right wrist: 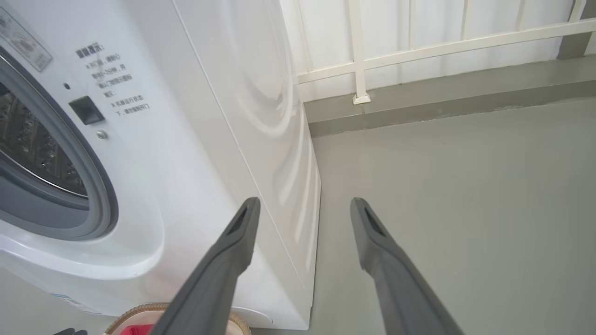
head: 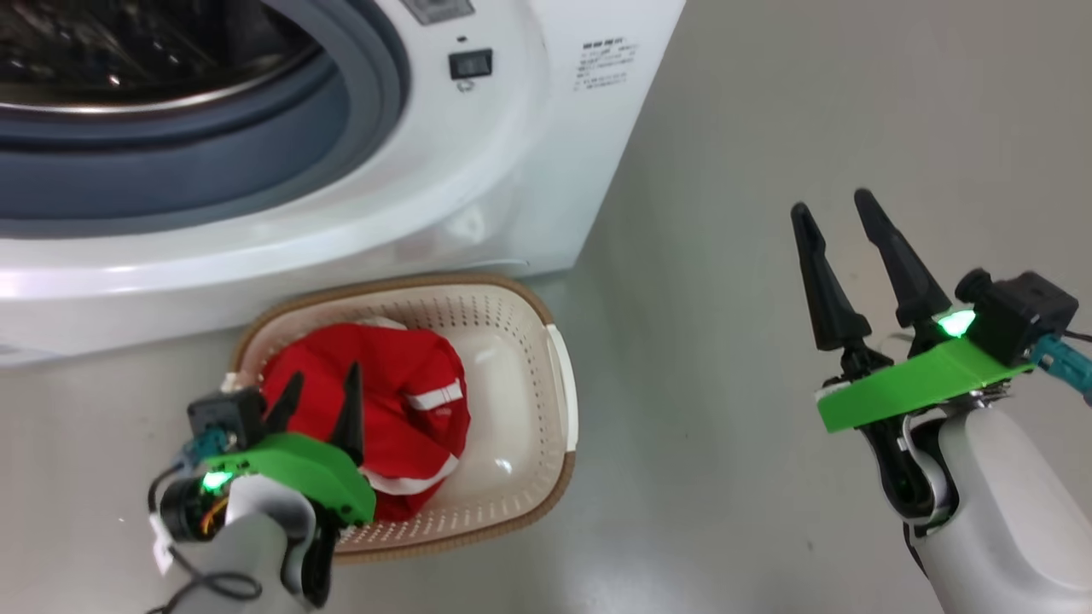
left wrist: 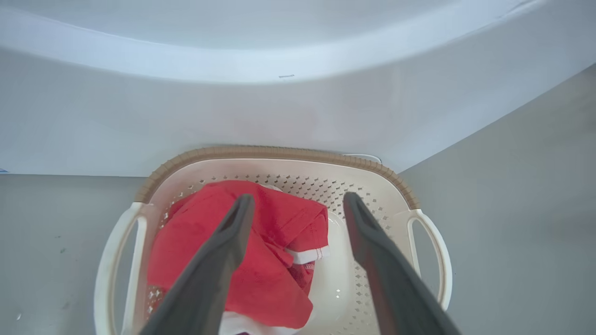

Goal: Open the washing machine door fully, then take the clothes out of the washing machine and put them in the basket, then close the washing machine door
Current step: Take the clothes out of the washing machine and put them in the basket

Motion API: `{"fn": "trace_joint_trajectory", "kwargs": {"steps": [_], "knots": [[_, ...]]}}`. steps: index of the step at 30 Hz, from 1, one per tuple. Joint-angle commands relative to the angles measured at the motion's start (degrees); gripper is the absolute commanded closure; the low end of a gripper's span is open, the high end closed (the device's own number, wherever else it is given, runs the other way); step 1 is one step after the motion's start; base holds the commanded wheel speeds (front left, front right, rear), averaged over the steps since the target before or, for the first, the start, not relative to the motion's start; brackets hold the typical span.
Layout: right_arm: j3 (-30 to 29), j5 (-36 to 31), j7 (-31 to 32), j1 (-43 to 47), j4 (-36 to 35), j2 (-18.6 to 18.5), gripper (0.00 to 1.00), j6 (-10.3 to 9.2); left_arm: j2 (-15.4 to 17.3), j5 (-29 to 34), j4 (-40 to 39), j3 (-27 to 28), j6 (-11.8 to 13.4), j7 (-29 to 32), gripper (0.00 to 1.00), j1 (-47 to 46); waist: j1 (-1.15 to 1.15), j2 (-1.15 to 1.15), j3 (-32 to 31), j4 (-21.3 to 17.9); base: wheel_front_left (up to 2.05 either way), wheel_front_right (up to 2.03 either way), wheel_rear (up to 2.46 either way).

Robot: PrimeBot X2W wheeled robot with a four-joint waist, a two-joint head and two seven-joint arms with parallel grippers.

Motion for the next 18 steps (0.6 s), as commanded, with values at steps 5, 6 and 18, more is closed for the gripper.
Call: {"fn": "trace_joint_trajectory", "kwargs": {"steps": [5, 6, 18], "knots": [[-0.75, -2.44, -0.36, 3.06, -1.07, 0.23, 0.0, 0.29, 1.18, 3.97, -10.59, 4.75, 1.01, -0.69, 0.0, 7.26, 0.0, 0.0, -6.05, 2.85, 0.0, 0.0, 0.0], [-1.49, -3.42, -0.36, 3.68, -1.13, 0.36, 0.0, 0.29, 1.02, 5.15, -14.1, 6.15, 0.8, -0.69, 0.0, 9.2, 0.0, 0.0, -7.46, 3.19, 0.0, 0.0, 0.0], [-4.17, -8.89, -0.36, 8.72, -3.06, 2.44, 0.0, 0.29, 0.19, 11.43, -33.97, 14.09, -0.51, -0.69, 0.0, 20.15, 0.0, 0.0, -16.28, 4.0, 0.0, 0.0, 0.0]]}}
